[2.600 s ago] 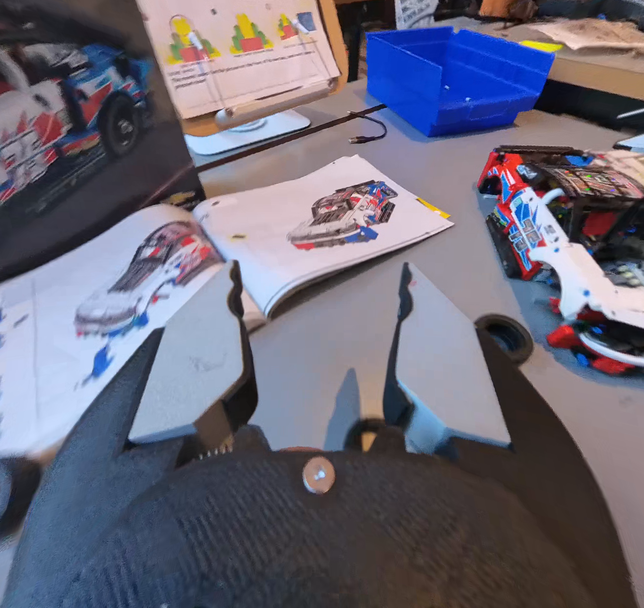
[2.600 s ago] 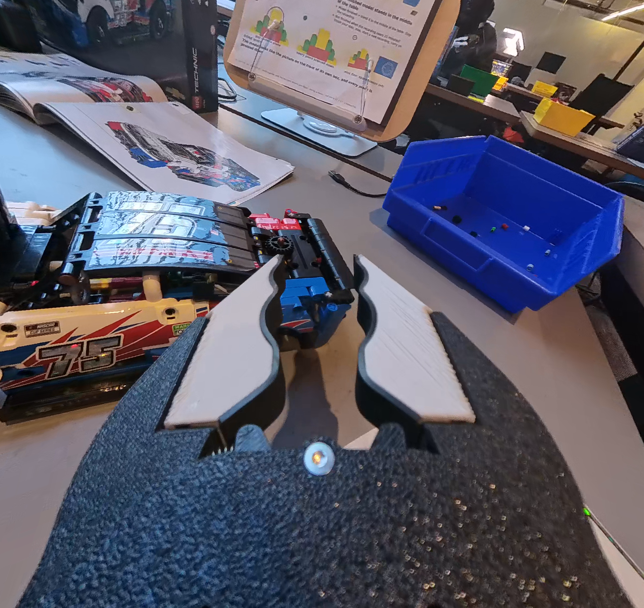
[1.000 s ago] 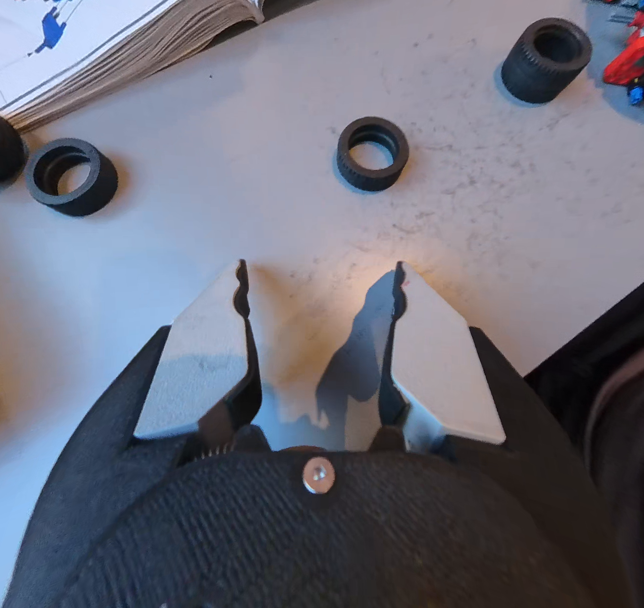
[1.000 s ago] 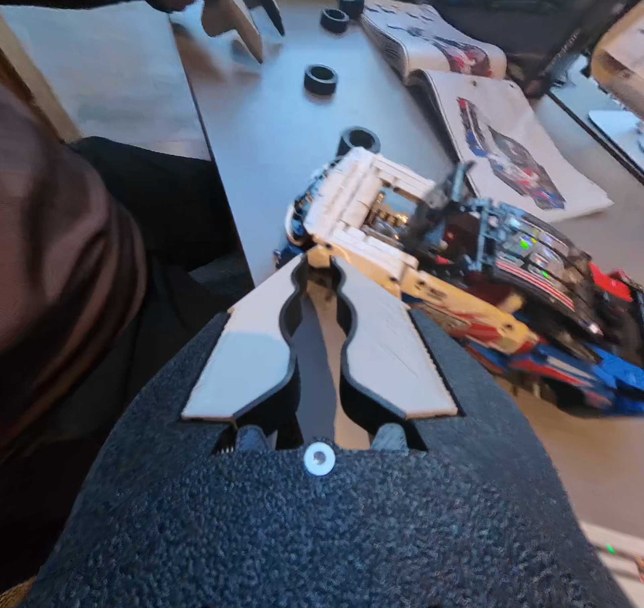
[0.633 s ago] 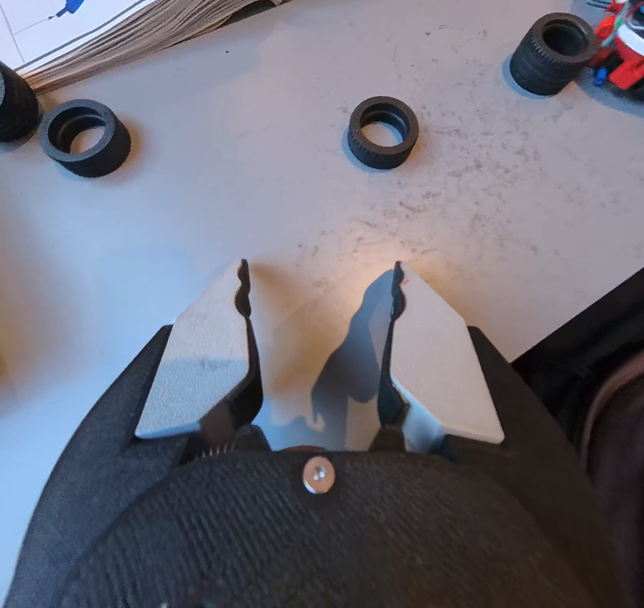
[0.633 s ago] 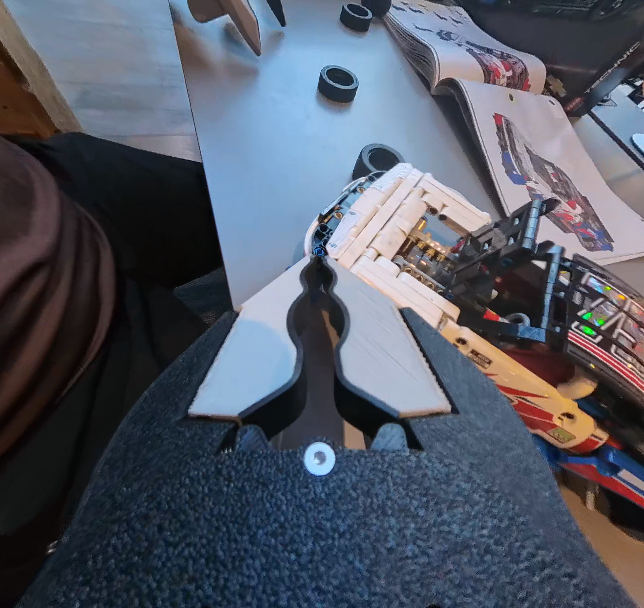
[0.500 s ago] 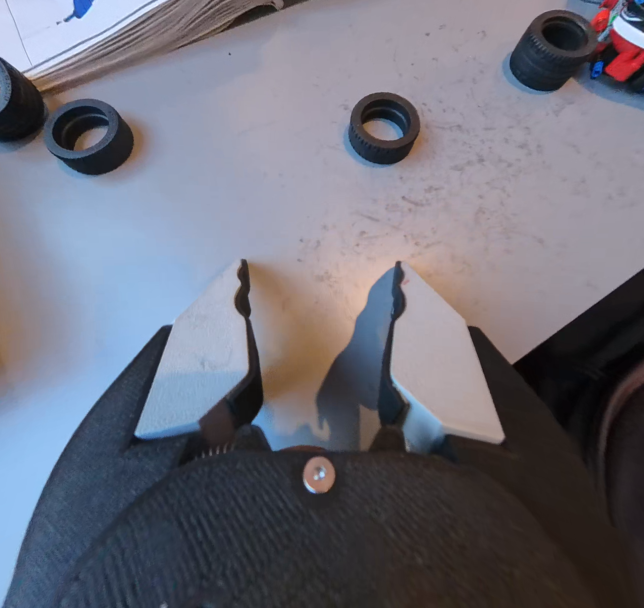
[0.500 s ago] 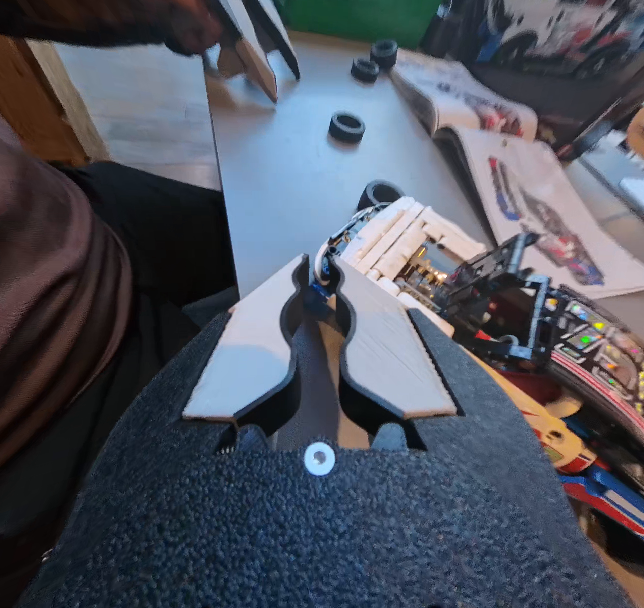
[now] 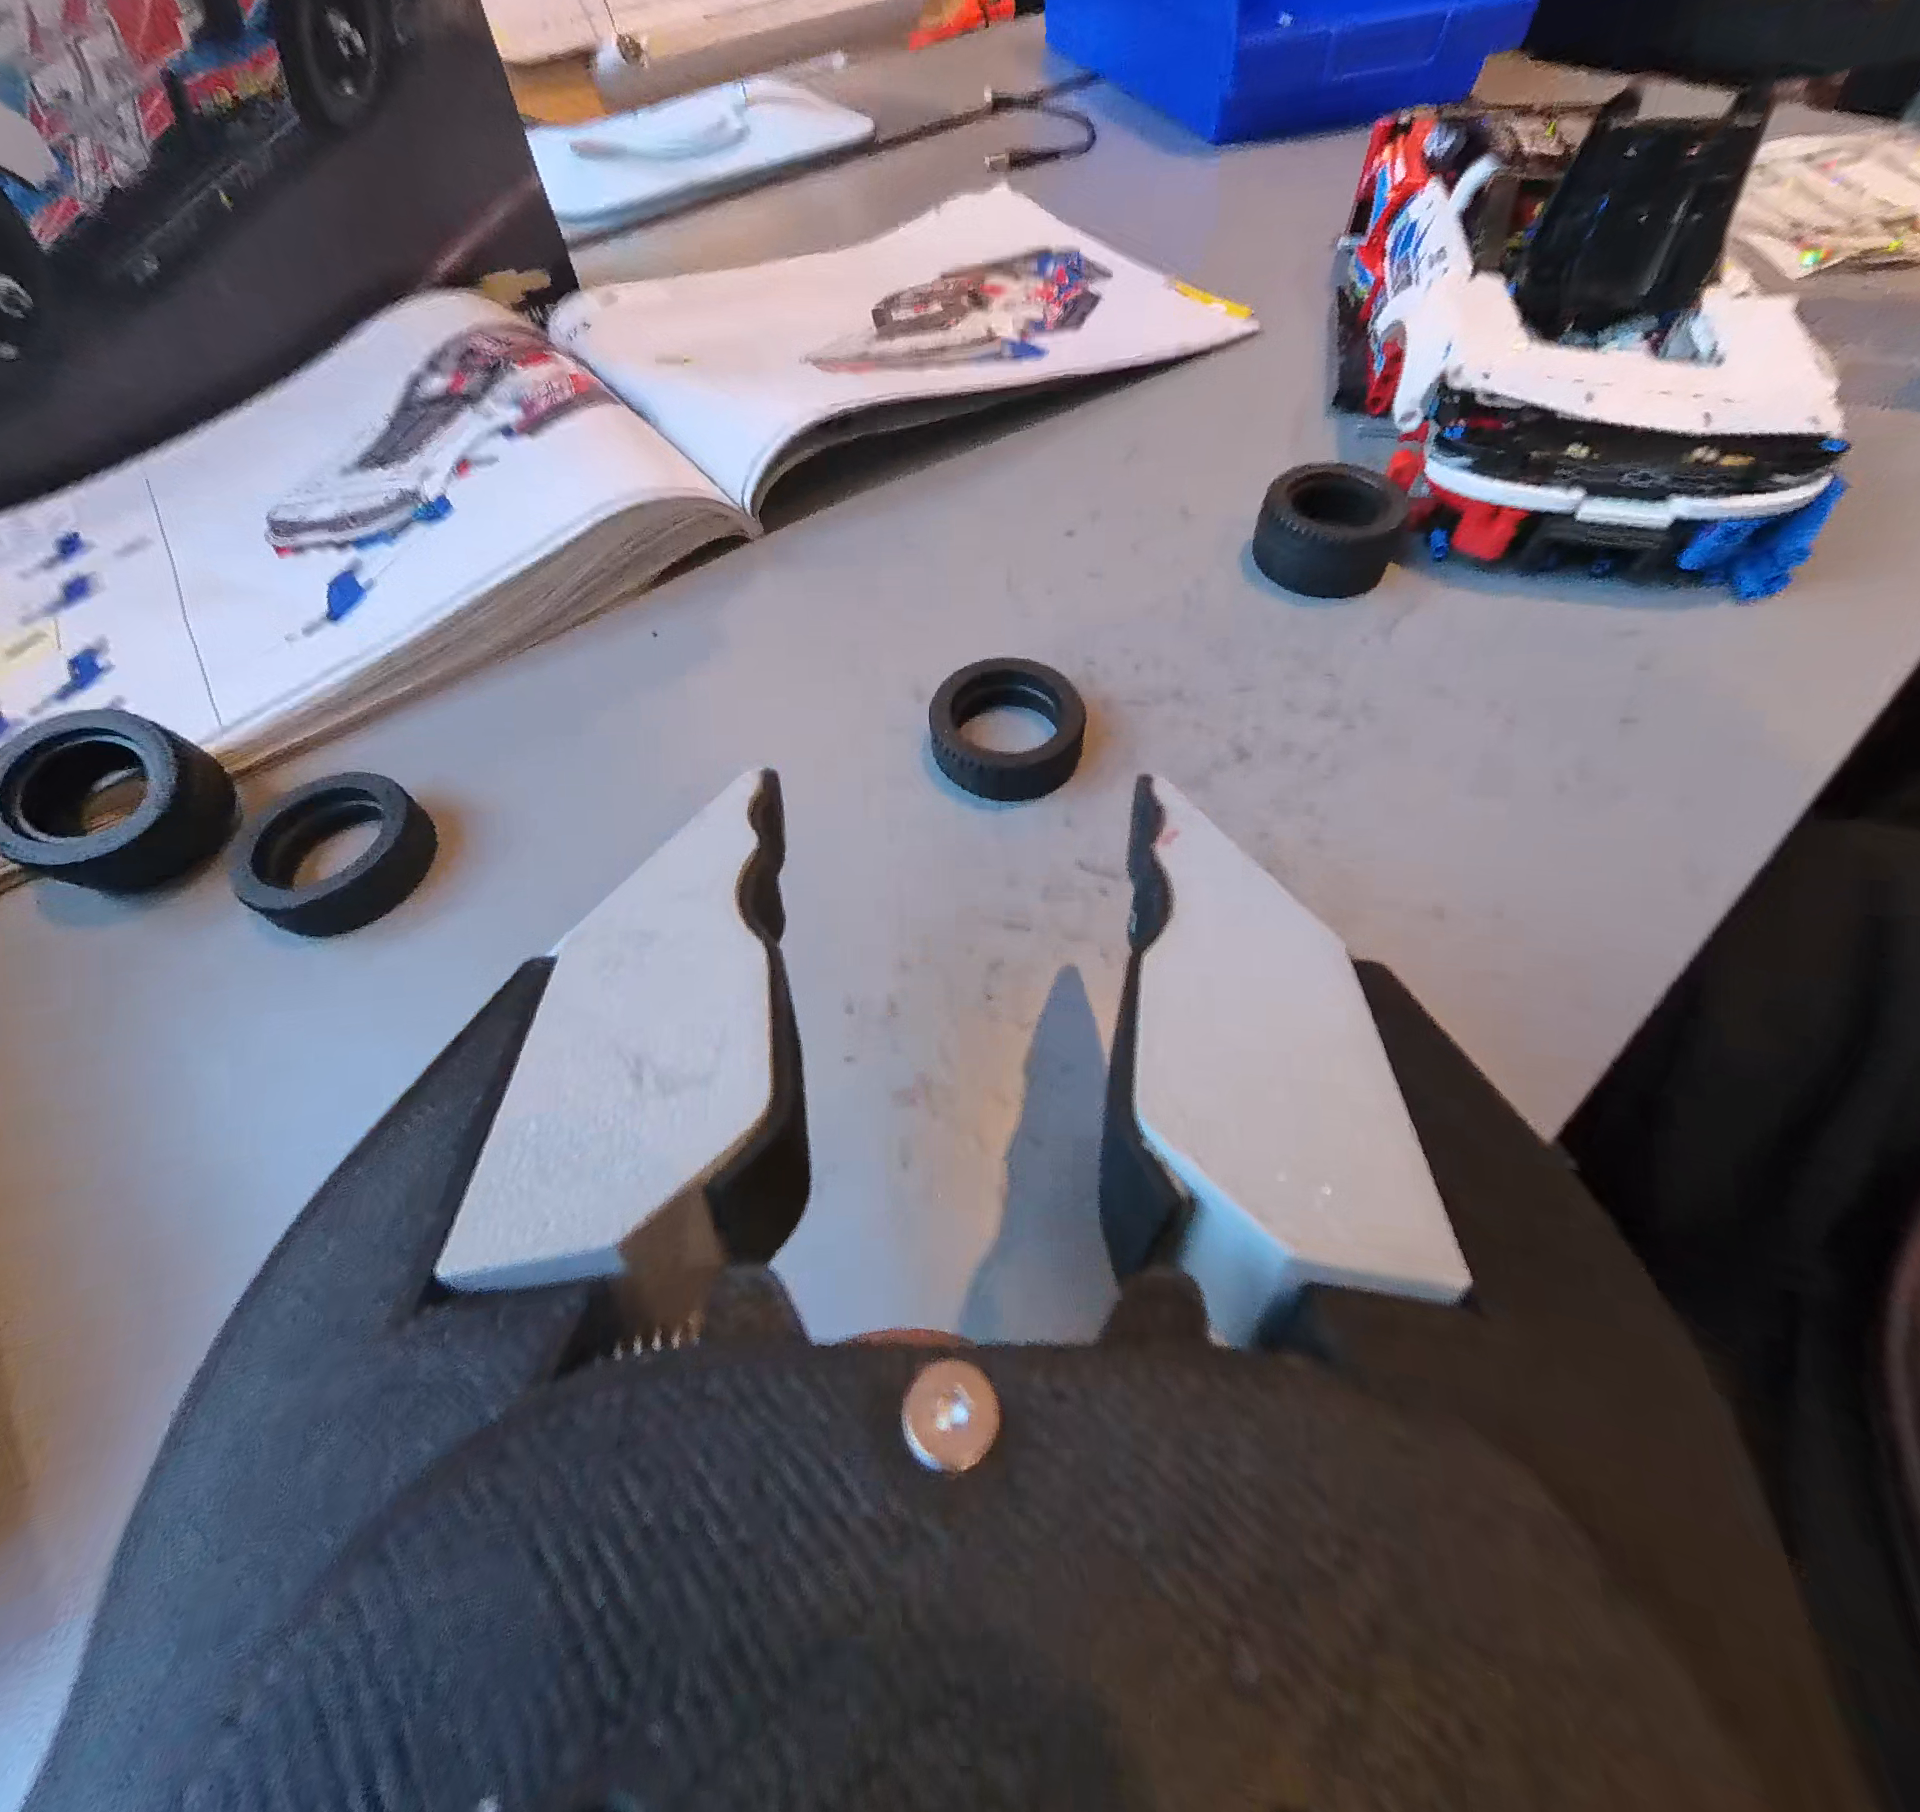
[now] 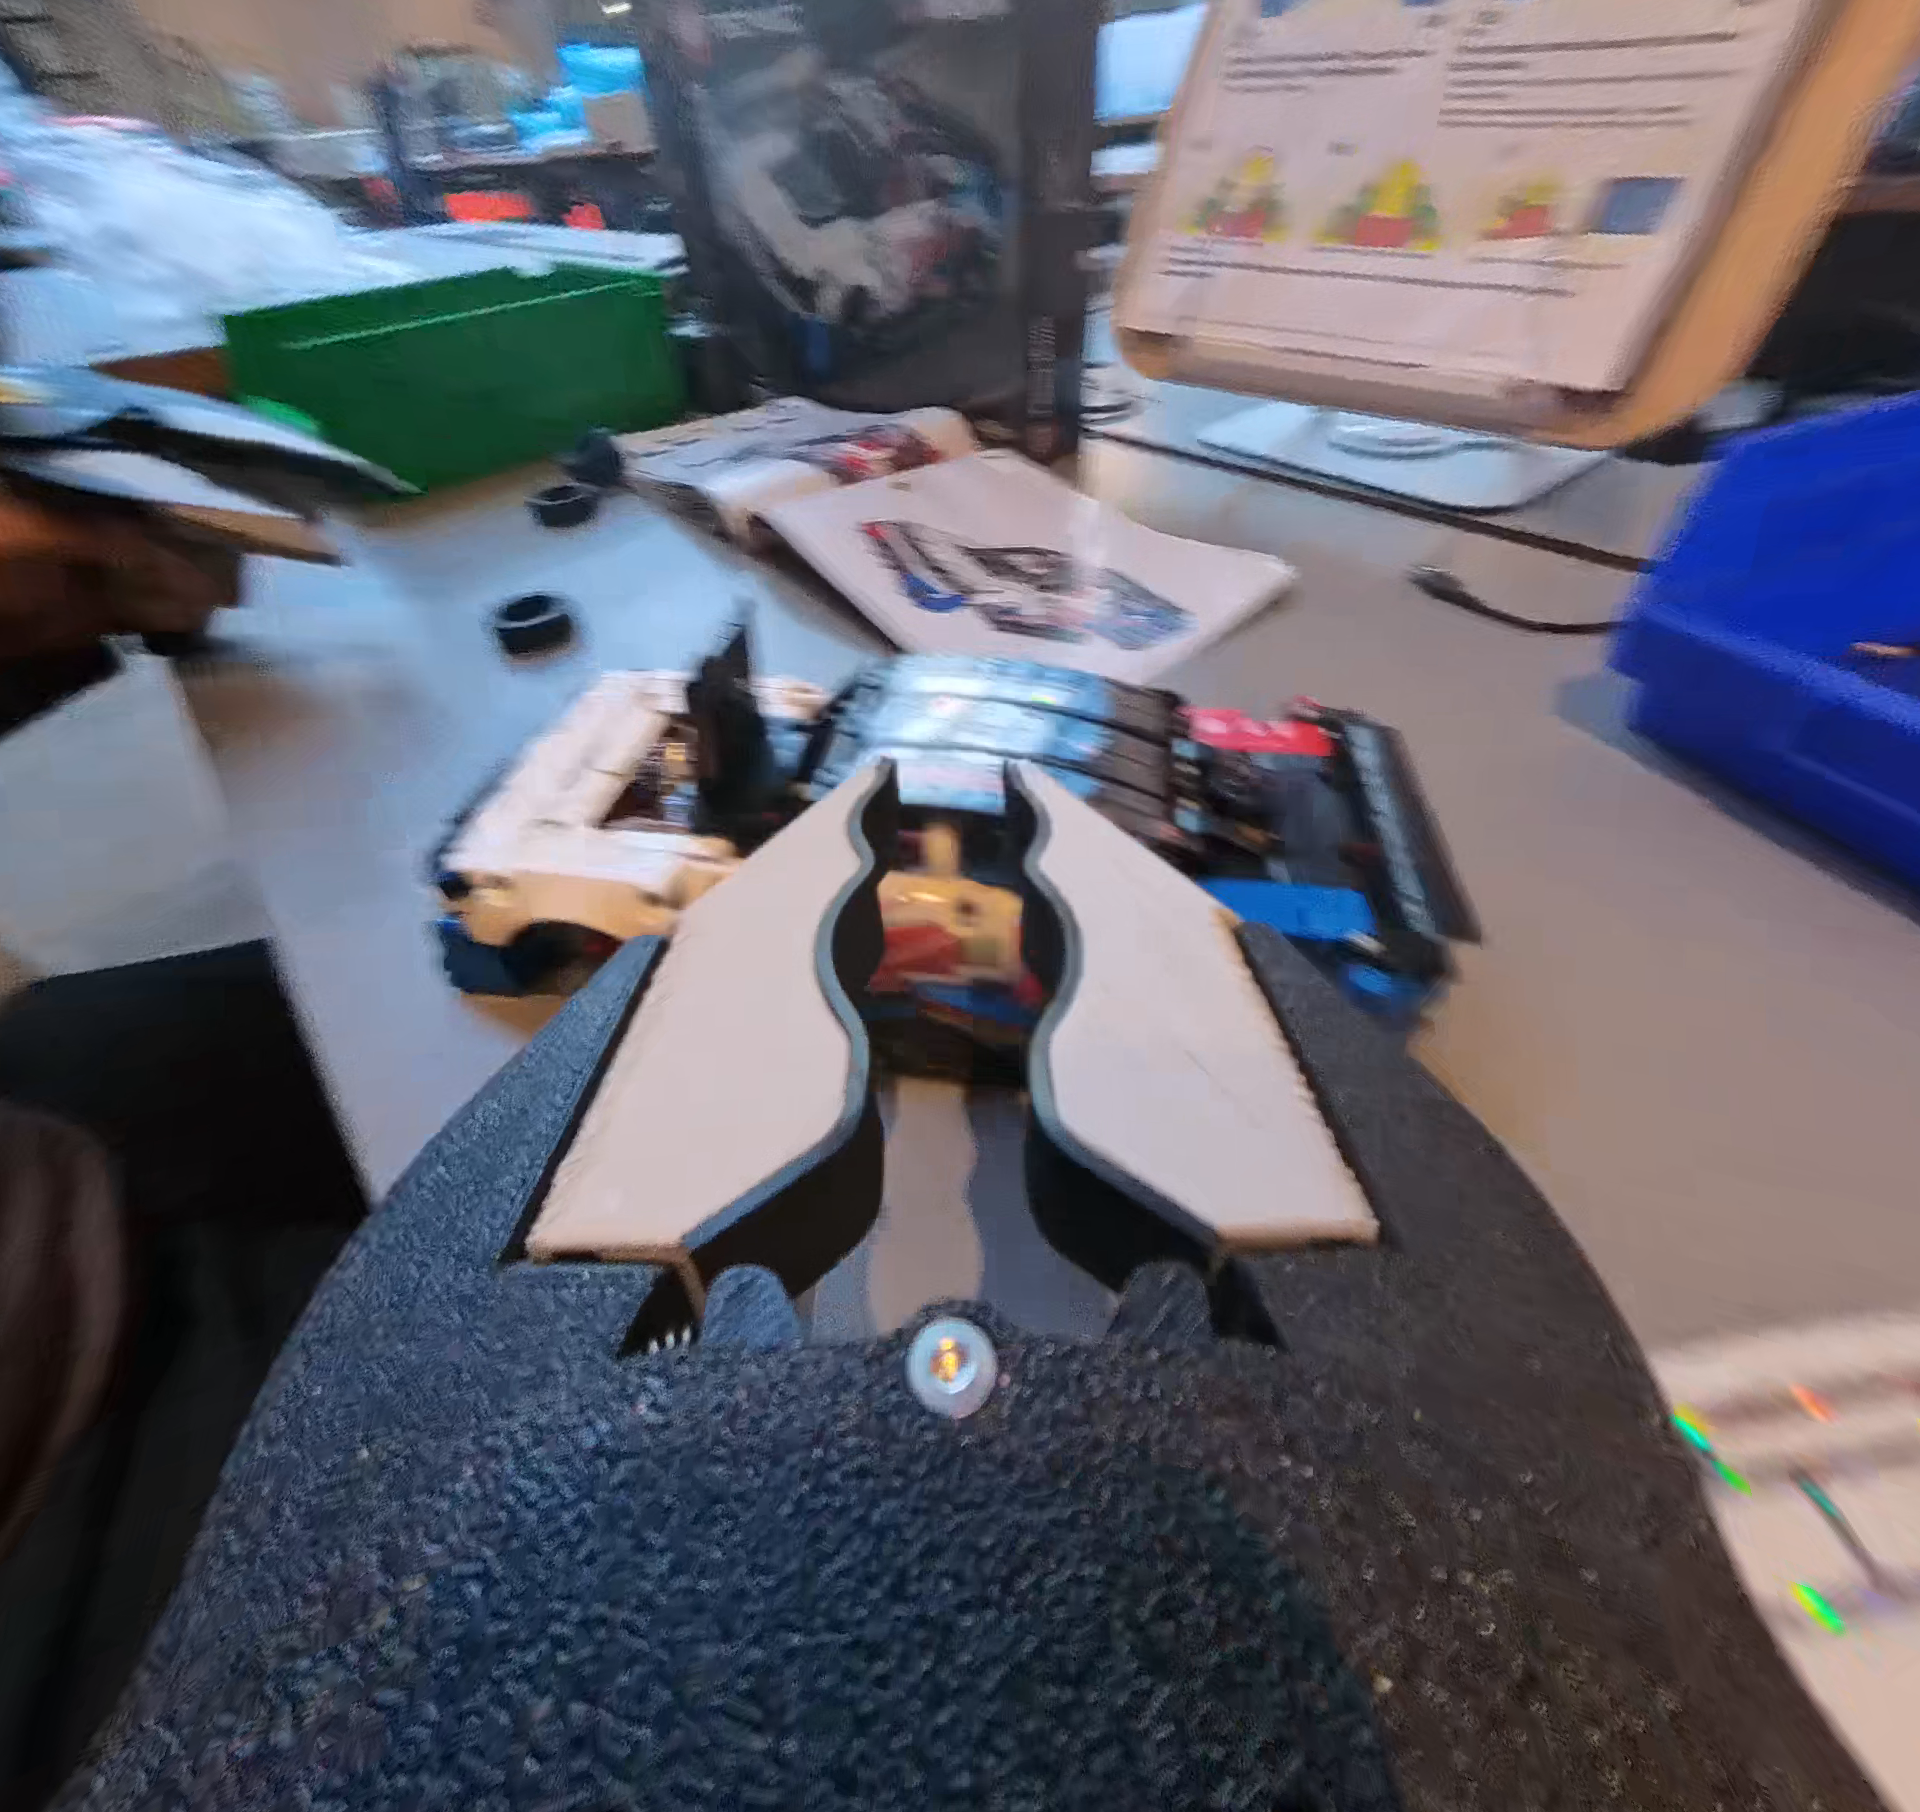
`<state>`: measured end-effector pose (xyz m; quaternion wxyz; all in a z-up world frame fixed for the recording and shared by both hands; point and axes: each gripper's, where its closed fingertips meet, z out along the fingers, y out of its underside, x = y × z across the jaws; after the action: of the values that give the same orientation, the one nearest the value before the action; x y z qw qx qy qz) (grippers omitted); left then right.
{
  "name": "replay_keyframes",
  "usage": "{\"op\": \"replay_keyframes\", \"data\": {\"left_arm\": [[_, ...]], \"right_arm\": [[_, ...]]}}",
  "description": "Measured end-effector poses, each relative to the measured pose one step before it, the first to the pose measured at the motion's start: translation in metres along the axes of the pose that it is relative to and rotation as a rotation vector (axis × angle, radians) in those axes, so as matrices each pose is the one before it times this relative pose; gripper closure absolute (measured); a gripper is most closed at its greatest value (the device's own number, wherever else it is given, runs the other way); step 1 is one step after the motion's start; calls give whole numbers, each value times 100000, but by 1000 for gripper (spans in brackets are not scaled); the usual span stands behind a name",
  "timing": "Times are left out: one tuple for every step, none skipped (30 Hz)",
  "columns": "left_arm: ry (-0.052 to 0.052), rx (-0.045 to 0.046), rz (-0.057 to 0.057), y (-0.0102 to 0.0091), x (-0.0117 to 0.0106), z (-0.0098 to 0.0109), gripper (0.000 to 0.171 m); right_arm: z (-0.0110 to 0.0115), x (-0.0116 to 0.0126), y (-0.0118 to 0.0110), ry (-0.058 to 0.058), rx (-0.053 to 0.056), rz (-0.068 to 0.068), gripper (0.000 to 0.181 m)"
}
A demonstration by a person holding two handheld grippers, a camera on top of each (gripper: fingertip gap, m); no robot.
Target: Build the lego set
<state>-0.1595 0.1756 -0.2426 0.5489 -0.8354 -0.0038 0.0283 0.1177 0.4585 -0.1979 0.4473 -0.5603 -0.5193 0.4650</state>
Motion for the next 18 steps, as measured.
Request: {"op": "replay_keyframes", "data": {"left_arm": [[1033,-2928,-266,331,105,270,106],[1208,-934,73,56,193,207,105],[895,724,156,-177,185,134,106],[562,1155,87,-238,132,121,107],[315,453,-231,-149,60,146,109],[483,-436,-501,-7,64,169,109],[726,-697,-312,59,104,131,108],[280,-453,104,48,72,71,108],[-198,42,362,-7,17,3,108],[75,454,197,-48,37,-49,108],[398,629,-224,-64,22,-78,109],[505,691,-662,-81,-12,-79,109],[524,567,-968,-59,-38,-53,109],[704,166,-1214,-12,-46,-20,109],[1055,-195,-1263,20,-4,11,109],[1130,-334,-1146,47,17,25,109],[881,-269,-1049,27,-5,25,109],[796,-79,-846,18,20,3,109]], "right_arm": [[866,-1344,-303,-5619,-2335,356,164],[1141,-816,-66,-1683,-4212,-724,164],[1264,-385,-77,1060,-4269,-884,163],[1258,-260,-186,1259,-3663,270,166],[1171,-550,-232,-1296,-3231,1583,169],[1051,-1350,-68,-6829,-3953,1692,177],[975,-2191,685,-12508,-8078,1751,181],[870,-2430,1342,-14506,-12438,1755,181],[749,-2224,1148,-12784,-10743,-889,180],[501,-1755,418,-8216,-5064,-4064,180],[10,-698,-196,-280,-723,-4354,181],[-689,360,-552,6078,1129,-2694,181],[-1279,578,-875,6301,2772,-1198,178],[-1716,499,-1286,4691,5029,-358,174],[-1904,603,-1525,4862,6292,-302,170],[-1845,834,-1464,5985,5854,-841,170],[-1457,1039,-1120,6984,4254,-1406,171],[-836,1079,-606,6975,1907,-1509,181]]}}
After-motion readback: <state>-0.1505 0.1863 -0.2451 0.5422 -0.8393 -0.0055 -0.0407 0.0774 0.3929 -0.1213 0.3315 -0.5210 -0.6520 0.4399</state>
